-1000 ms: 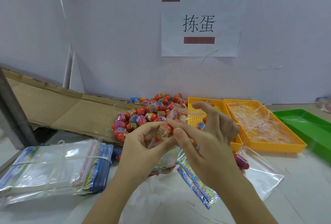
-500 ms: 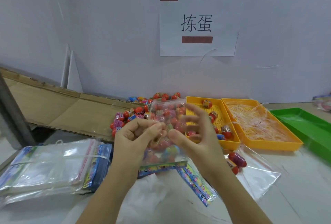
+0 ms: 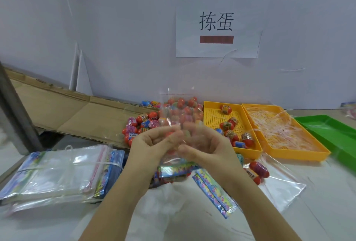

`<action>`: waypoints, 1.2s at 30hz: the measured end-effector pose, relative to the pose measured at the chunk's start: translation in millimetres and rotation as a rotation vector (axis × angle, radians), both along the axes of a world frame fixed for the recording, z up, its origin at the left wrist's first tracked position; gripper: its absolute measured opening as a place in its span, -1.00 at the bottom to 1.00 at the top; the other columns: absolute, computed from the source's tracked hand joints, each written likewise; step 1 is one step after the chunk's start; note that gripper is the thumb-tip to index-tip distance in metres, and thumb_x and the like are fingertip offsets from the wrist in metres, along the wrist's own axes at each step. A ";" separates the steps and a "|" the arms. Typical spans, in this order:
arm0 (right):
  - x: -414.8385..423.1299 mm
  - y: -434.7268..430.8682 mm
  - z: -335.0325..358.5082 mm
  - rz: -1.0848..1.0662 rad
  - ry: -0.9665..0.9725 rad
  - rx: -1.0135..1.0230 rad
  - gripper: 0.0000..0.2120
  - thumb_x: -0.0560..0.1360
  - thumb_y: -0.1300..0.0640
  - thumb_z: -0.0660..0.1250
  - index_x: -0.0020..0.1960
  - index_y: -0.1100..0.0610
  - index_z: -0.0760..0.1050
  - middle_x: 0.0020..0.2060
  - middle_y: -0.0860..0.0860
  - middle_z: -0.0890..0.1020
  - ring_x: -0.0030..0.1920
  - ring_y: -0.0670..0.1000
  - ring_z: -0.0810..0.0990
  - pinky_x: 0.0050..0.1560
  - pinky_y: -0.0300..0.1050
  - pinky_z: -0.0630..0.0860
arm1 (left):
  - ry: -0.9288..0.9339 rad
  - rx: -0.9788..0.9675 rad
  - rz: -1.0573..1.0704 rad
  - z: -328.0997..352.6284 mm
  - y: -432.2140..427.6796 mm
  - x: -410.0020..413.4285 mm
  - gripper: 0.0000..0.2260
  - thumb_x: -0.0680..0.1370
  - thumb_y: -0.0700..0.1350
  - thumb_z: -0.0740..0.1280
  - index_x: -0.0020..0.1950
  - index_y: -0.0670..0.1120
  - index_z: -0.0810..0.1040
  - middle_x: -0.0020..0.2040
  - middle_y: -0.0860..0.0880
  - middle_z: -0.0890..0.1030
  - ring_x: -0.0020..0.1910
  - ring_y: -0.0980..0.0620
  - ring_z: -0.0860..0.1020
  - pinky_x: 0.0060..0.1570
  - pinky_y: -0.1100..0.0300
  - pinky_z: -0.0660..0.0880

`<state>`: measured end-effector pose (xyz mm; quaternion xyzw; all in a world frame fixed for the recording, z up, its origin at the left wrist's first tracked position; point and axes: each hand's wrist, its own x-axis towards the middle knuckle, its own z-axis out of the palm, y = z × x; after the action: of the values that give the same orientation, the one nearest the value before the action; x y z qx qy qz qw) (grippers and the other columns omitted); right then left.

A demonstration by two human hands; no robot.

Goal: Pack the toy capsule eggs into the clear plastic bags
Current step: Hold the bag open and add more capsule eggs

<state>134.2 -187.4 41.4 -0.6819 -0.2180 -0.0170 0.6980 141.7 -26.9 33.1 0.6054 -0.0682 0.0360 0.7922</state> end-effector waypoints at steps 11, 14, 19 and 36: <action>15.0 -26.6 -11.3 -0.244 -0.201 -0.839 -0.85 0.43 -0.04 0.45 -0.01 -0.15 0.55 -0.13 -0.23 0.55 -0.15 -0.23 0.50 -0.15 -0.30 0.46 | 0.013 -0.206 0.202 -2.5 8.2 6.1 -0.66 0.15 0.07 0.56 -0.17 -0.07 0.75 -0.18 -0.11 0.73 -0.23 0.01 0.70 -0.23 0.16 0.63; 15.5 -10.5 -27.0 -0.183 -0.313 -1.230 -0.56 0.41 -0.25 0.37 0.23 -0.12 0.49 0.07 -0.17 0.48 0.10 -0.10 0.41 0.17 -0.09 0.31 | -0.001 -0.192 0.182 -2.7 7.0 4.6 -0.55 0.19 0.11 0.57 0.01 -0.03 0.72 -0.04 -0.13 0.72 -0.07 -0.07 0.71 -0.07 0.02 0.64; 17.9 -14.1 -26.8 -0.252 -0.376 -1.204 -0.77 0.50 -0.17 0.31 0.13 -0.17 0.51 0.02 -0.19 0.53 0.09 -0.09 0.42 0.12 -0.11 0.28 | -0.001 -0.142 0.198 -4.2 5.8 5.4 -0.46 0.20 0.06 0.55 0.15 -0.06 0.64 -0.02 -0.10 0.73 -0.05 -0.05 0.70 -0.09 0.04 0.66; -6.9 -25.9 21.5 -0.731 -0.662 -0.246 -0.75 0.39 -0.09 0.40 0.03 -0.23 0.45 -0.12 -0.33 0.56 -0.02 -0.19 0.49 0.03 -0.18 0.38 | -0.246 0.361 0.027 -11.0 -17.6 -11.0 -0.55 0.21 0.21 0.54 0.07 0.43 0.56 -0.01 0.16 0.70 -0.04 0.05 0.68 -0.27 -0.13 0.66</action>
<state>127.3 -213.3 62.9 -0.7489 -0.1752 -0.4494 0.4544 130.6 -44.5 22.2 0.7293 -0.1615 0.1071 0.6562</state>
